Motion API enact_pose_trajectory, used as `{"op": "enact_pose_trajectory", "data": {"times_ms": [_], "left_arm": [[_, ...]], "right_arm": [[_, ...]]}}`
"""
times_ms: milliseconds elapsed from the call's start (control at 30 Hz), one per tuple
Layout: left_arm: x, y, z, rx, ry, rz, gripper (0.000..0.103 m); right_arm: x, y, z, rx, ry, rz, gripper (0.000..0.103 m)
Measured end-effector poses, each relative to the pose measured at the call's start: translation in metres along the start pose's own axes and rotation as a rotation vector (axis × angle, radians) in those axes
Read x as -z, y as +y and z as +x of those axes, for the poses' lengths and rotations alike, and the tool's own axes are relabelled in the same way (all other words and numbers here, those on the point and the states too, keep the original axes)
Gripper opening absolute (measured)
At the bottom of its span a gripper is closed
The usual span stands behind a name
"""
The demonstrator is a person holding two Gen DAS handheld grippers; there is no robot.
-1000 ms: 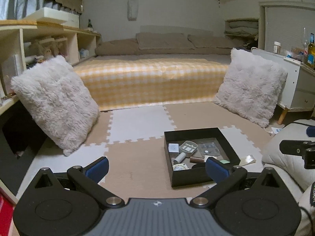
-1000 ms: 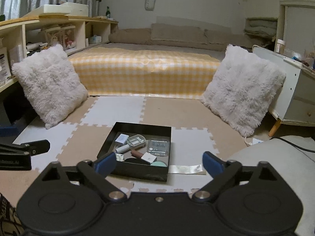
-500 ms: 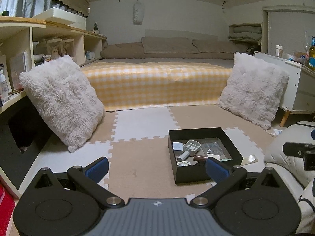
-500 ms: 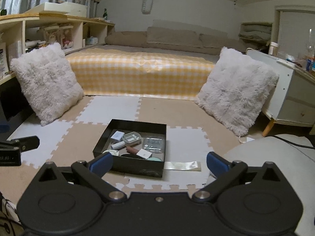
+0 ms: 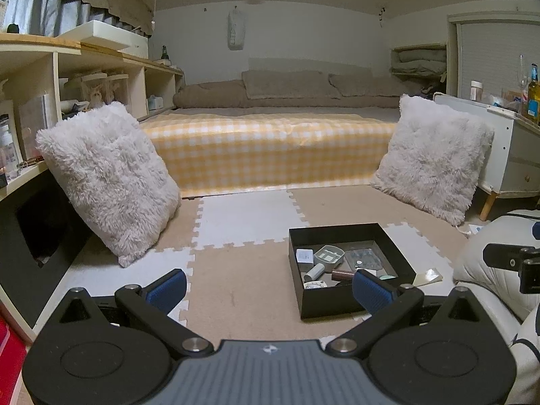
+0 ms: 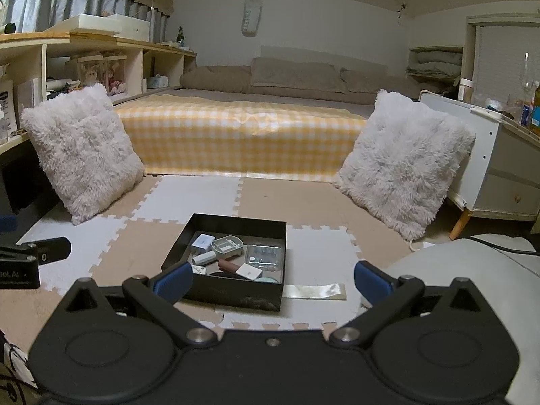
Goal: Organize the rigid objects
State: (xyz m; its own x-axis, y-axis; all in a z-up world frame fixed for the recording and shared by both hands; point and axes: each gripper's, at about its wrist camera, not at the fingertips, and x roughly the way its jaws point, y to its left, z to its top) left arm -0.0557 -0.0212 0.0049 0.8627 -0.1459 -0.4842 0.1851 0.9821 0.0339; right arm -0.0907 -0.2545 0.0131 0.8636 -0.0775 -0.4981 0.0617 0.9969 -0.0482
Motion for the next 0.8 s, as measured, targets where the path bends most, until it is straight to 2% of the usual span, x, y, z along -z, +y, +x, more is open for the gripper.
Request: {"op": "enact_pose_trajectory", "data": {"times_ms": [800], "left_arm": [[0.0004, -0.0014, -0.0006, 0.002, 0.002, -0.004, 0.103]], "right_arm": [[0.0011, -0.0006, 0.0006, -0.005, 0.003, 0.012, 0.103]]}}
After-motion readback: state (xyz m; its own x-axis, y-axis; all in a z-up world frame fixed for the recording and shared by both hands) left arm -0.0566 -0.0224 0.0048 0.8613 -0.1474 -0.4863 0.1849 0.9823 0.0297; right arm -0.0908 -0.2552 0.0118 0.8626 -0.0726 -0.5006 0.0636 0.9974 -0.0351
